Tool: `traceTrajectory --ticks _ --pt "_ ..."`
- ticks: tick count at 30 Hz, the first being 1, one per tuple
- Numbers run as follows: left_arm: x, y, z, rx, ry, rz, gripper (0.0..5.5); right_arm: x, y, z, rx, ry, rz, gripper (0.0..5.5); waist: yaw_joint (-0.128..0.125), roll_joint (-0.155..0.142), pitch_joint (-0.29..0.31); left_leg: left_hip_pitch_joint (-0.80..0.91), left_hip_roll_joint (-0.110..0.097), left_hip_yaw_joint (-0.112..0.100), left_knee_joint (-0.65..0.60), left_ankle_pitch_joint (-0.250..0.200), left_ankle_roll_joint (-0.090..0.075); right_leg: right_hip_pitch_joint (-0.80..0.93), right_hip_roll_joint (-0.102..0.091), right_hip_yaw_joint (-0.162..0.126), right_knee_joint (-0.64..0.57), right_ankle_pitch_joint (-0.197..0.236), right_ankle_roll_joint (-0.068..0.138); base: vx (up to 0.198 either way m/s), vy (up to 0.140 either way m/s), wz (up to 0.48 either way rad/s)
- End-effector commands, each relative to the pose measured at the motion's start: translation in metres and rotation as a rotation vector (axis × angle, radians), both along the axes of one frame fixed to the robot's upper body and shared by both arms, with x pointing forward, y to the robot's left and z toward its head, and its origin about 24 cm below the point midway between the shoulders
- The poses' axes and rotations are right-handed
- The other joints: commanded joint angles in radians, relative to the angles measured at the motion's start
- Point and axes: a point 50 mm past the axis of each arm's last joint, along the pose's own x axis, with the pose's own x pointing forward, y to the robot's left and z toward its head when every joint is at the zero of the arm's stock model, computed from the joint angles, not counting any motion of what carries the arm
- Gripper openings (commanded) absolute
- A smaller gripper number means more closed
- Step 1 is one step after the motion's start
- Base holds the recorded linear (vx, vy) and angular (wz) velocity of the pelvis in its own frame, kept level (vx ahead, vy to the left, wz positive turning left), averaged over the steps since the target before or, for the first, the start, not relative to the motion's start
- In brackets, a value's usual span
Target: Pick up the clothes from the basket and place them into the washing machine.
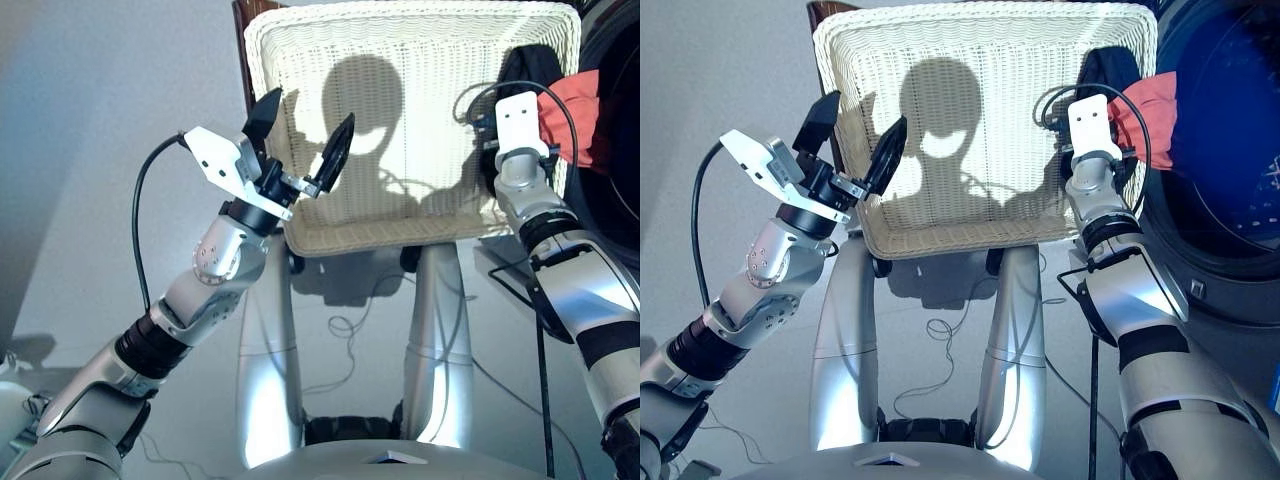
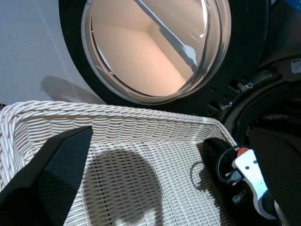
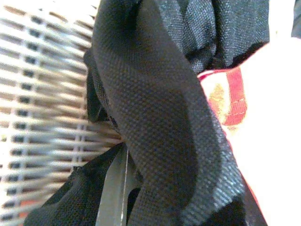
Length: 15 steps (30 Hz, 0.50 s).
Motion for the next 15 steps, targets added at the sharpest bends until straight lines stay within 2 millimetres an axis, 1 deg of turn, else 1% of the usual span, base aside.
traceTrajectory --ticks 1,4,6,7,8,10,13,14,15 --pt "-0.021 -0.006 0.017 -0.072 -0.095 -0.093 5.5 -0.009 -0.036 0.013 0.047 -0.038 -0.1 0.0 -0.021 0.053 -0.015 0.011 0.011 -0.042 -0.113 0.115 -0.049 0.031 -0.005 -0.017 -0.04 0.025 0.049 0.0 0.0 0.0" --pt "-0.021 -0.004 0.017 -0.069 -0.102 -0.085 5.5 -0.009 -0.032 0.018 0.066 -0.087 -0.052 0.0 -0.023 0.049 -0.015 0.012 0.011 -0.042 -0.113 0.115 -0.049 0.033 -0.004 -0.017 -0.04 0.025 0.049 0.0 0.0 0.0" --pt "-0.021 -0.002 0.018 -0.07 -0.104 -0.081 5.5 -0.009 -0.03 0.021 0.123 -0.137 -0.024 0.0 -0.026 0.045 -0.015 0.012 0.01 -0.045 -0.111 0.115 -0.049 0.035 -0.005 -0.015 -0.04 0.024 0.049 0.0 0.0 0.0" --pt "-0.022 0.0 0.018 -0.074 -0.108 -0.072 5.5 -0.01 -0.026 0.026 0.206 -0.22 0.005 0.0 -0.031 0.039 -0.015 0.014 0.01 -0.045 -0.112 0.115 -0.049 0.036 -0.005 -0.014 -0.042 0.025 0.049 0.0 0.0 0.0" --pt "-0.022 0.0 0.018 -0.073 -0.107 -0.072 5.5 -0.01 -0.026 0.026 0.207 -0.22 0.005 0.0 -0.03 0.039 -0.015 0.015 0.01 -0.045 -0.112 0.115 -0.049 0.036 -0.005 -0.014 -0.041 0.025 0.049 0.0 0.0 0.0" --pt "-0.023 0.004 0.018 -0.081 -0.109 -0.055 5.5 -0.013 -0.02 0.033 0.302 -0.326 0.056 0.0 -0.038 0.031 -0.015 0.015 0.01 -0.045 -0.113 0.115 -0.049 0.035 -0.002 -0.013 -0.04 0.026 0.05 0.0 0.0 0.0" --pt "-0.023 0.01 0.017 -0.08 -0.115 -0.022 5.5 -0.024 -0.014 0.047 0.406 -0.487 0.137 0.0 -0.052 0.019 -0.015 0.012 0.008 -0.045 -0.112 0.114 -0.049 0.032 0.001 -0.009 -0.04 0.025 0.051 0.0 0.0 0.0" --pt "-0.023 0.012 0.017 -0.079 -0.116 -0.011 5.5 -0.028 -0.015 0.049 0.418 -0.52 0.151 0.0 -0.055 0.016 -0.015 0.013 0.009 -0.045 -0.112 0.113 -0.049 0.032 0.001 -0.009 -0.041 0.025 0.051 0.087 -0.002 -0.006" --pt "-0.024 0.014 0.014 -0.081 -0.102 -0.002 5.5 -0.034 -0.018 0.047 0.447 -0.551 0.159 0.0 -0.058 0.014 -0.015 0.038 0.009 -0.047 -0.097 0.078 -0.053 0.055 0.001 -0.007 -0.025 -0.008 0.056 0.091 0.004 -0.009"
